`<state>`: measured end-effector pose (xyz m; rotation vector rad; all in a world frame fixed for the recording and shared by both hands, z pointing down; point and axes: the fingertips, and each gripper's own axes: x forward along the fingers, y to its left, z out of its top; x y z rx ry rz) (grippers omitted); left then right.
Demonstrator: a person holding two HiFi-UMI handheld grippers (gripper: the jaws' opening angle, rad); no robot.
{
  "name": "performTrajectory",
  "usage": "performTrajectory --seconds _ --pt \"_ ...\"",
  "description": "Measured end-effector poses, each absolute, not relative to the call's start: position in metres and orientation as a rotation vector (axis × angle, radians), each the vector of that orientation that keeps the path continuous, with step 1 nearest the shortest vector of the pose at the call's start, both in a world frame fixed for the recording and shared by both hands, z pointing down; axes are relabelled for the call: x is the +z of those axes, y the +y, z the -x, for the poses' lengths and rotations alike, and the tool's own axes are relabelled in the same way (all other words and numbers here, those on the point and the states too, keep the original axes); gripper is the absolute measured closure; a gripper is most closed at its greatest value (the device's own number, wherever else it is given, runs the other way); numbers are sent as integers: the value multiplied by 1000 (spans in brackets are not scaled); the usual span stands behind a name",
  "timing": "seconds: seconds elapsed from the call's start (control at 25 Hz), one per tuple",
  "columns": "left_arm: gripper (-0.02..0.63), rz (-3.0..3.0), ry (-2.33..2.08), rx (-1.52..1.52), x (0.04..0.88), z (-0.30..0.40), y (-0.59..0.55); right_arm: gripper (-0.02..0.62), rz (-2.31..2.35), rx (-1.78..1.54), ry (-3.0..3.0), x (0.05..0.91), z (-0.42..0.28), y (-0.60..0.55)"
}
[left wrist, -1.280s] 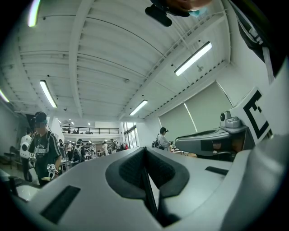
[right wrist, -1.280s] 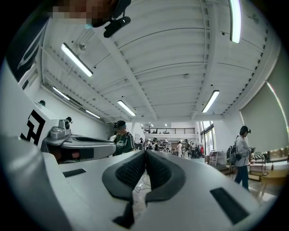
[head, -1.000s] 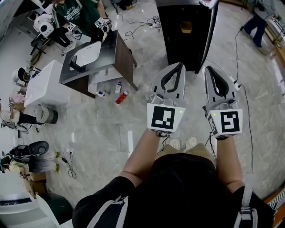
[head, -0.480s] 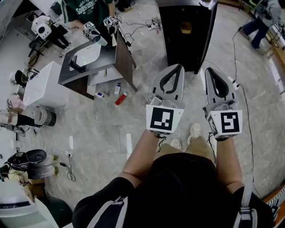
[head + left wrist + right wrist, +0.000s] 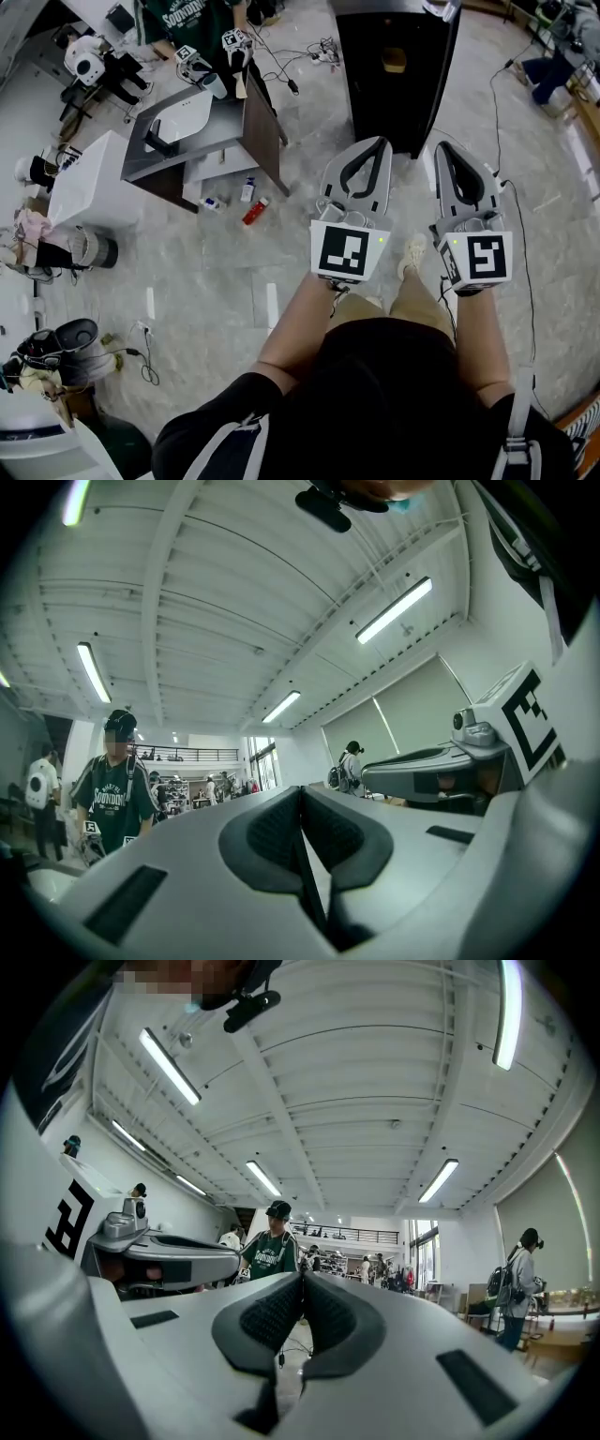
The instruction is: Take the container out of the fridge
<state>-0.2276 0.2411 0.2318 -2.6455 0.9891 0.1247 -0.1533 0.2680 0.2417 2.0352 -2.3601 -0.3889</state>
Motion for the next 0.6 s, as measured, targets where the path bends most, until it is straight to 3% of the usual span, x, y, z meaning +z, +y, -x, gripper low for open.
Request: performTrajectory --seconds 0.6 --pt "583 2609 1009 124 245 179 136 560 -2019 -390 -2390 256 102 161"
